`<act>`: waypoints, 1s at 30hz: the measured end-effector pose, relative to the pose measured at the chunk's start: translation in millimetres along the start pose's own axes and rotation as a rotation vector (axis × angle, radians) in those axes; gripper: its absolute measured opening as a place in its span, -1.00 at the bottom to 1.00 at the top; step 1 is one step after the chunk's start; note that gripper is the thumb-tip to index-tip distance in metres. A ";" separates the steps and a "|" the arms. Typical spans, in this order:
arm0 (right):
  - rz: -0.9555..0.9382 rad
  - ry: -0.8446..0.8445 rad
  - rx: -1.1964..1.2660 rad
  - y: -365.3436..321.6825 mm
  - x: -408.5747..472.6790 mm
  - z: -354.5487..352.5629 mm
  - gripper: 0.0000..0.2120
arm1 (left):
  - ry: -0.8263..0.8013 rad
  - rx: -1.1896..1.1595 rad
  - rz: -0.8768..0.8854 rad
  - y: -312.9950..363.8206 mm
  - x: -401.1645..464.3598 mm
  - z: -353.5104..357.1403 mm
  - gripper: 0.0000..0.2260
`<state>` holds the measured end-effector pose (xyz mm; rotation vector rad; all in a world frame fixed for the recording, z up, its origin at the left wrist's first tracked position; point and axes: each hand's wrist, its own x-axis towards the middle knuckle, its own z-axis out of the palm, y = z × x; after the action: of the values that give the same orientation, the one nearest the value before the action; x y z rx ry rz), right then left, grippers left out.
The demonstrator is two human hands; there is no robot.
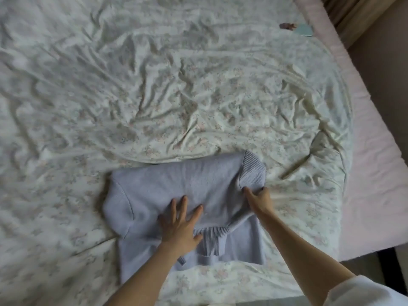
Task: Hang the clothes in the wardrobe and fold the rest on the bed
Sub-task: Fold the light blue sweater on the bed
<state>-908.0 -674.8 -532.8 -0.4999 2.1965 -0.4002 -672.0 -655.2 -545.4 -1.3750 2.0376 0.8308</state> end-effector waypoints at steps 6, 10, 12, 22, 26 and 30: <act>-0.248 0.113 -0.048 -16.3 -42.4 19.5 -0.79 | -0.011 -0.209 0.068 -17.5 10.1 -28.9 -0.48; -0.631 0.108 -0.222 -45.4 -86.3 34.8 -0.64 | 0.034 -1.258 -0.099 -36.9 2.7 -65.9 -0.83; -0.809 0.011 -0.286 -64.0 -107.0 49.9 -0.56 | -0.071 -1.672 -0.196 -61.2 -2.8 -80.2 -0.74; -0.912 -0.677 -0.325 -102.3 -184.3 164.8 -0.56 | 0.127 -2.197 -0.224 -190.3 -47.6 -65.6 -0.45; -0.810 -0.665 -0.337 -90.9 -174.6 165.3 -0.64 | 0.178 -2.015 -0.329 -189.0 -52.1 -57.9 -0.54; -0.758 -0.549 -0.581 -71.4 -153.2 153.3 -0.70 | 0.733 -1.429 -0.423 -167.7 -48.3 -59.5 -0.50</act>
<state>-683.4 -680.9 -493.1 -1.5692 1.4932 0.0212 -504.2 -718.6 -502.9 -3.0649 1.2383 1.9046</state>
